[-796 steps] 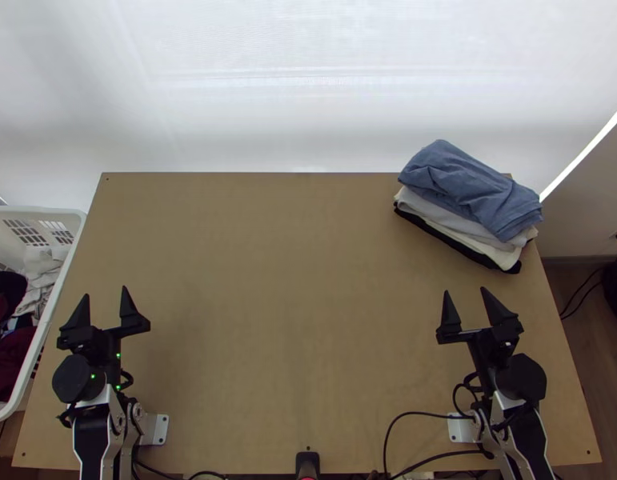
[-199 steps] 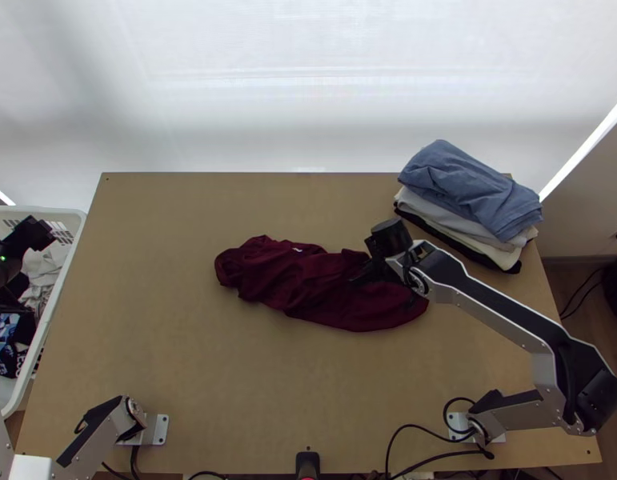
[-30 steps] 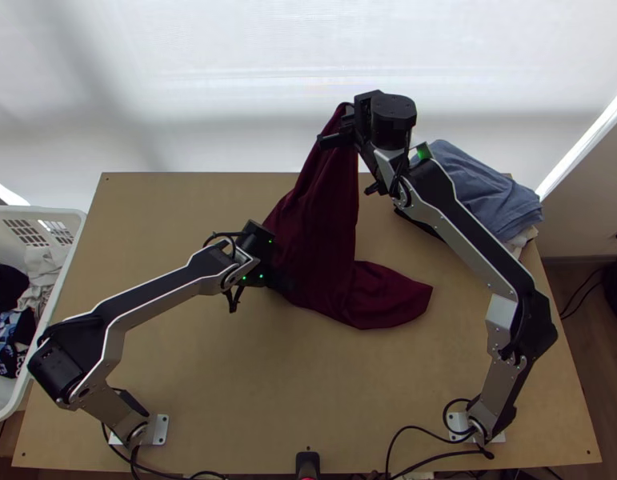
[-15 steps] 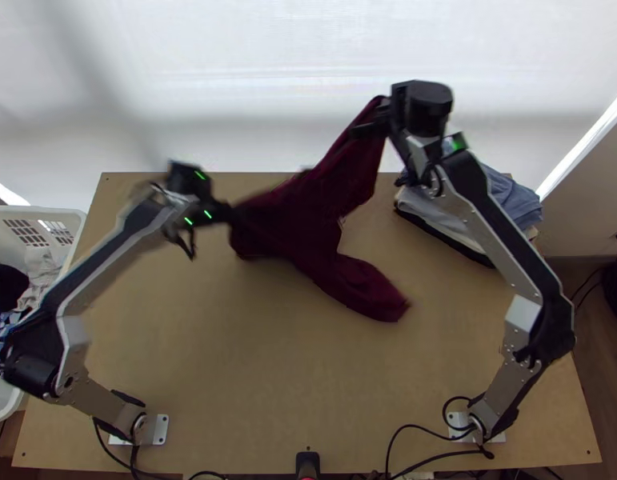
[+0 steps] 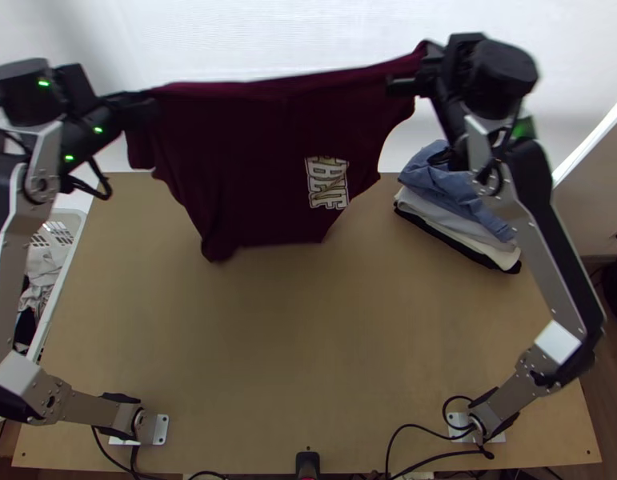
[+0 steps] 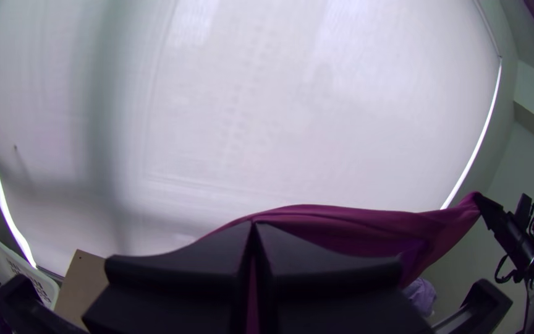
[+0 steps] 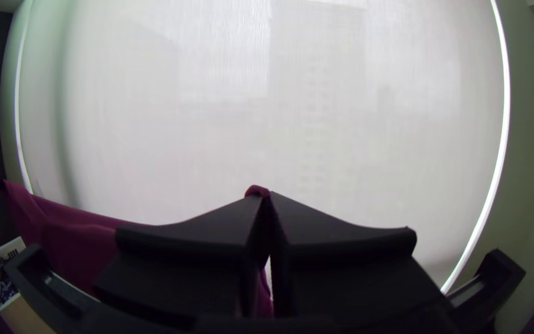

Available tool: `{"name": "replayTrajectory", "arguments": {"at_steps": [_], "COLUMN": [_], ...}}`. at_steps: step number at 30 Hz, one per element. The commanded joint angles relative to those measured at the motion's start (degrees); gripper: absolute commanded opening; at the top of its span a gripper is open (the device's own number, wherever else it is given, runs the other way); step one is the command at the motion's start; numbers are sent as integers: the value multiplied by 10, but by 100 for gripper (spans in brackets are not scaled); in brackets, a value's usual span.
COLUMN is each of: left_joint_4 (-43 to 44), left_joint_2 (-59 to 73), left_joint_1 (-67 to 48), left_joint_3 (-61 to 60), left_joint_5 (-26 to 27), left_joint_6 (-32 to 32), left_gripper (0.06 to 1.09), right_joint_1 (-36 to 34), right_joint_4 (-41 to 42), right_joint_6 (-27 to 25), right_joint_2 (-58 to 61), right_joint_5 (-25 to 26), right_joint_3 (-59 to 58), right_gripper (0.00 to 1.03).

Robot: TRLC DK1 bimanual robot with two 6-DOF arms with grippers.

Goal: Fold the t-shirt

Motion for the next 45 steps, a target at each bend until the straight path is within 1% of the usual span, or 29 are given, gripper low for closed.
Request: {"name": "replayTrajectory", "arguments": {"at_steps": [1,4,6,9,12,15,18,22,24,28,31,33,36,39,40,41,42,43,44,45], "left_joint_4": [-43,-109,-116,-95,-75,-43,-22,36,69,106,158,210,253,258,258,258,258,258,258,253], "left_joint_2": [-30,-44,-75,-119,-148,-162,-160,-138,-109,-30,21,52,93,119,120,117,112,103,96,90], "left_joint_1": [5,-9,-29,-65,-105,-142,-186,-245,-251,-255,-251,-248,-232,-213,-211,-210,-209,-204,-202,-197], "left_joint_3": [19,-24,-113,-256,-373,-455,-501,-532,-529,-489,-465,-455,-433,-411,-410,-410,-412,-415,-416,-414], "left_joint_5": [-8,-7,-7,-7,-6,-5,-3,-6,-7,-7,-11,-50,-94,-111,-112,-112,-114,-114,-114,-111], "left_joint_6": [19,19,23,28,34,28,12,-12,-19,-23,-26,-27,-27,-29,-26,-26,-26,-29,-29,-27], "left_gripper": [9,9,9,9,9,9,9,9,9,9,9,9,9,11,23,43,58,68,80,97], "right_joint_1": [10,17,18,18,13,2,-9,-18,-24,-43,-52,-52,-52,-51,-51,-50,-49,-47,-46,-45], "right_joint_4": [-25,-71,-71,-71,-70,-68,-63,-48,-35,14,30,46,52,52,52,53,52,52,53,53], "right_joint_6": [-9,-6,-7,-5,1,6,9,11,12,12,17,17,22,24,24,24,24,24,24,24], "right_joint_2": [-54,-88,-124,-167,-196,-214,-222,-226,-229,-239,-244,-250,-256,-261,-262,-264,-266,-268,-270,-271], "right_joint_5": [16,16,15,15,16,16,16,16,16,16,16,16,19,21,21,21,21,21,21,21], "right_joint_3": [21,-20,-89,-179,-249,-297,-325,-356,-379,-437,-464,-483,-495,-498,-500,-501,-503,-504,-505,-505], "right_gripper": [3,3,3,3,3,3,3,3,3,3,3,3,3,3,3,3,3,3,3,3]}}
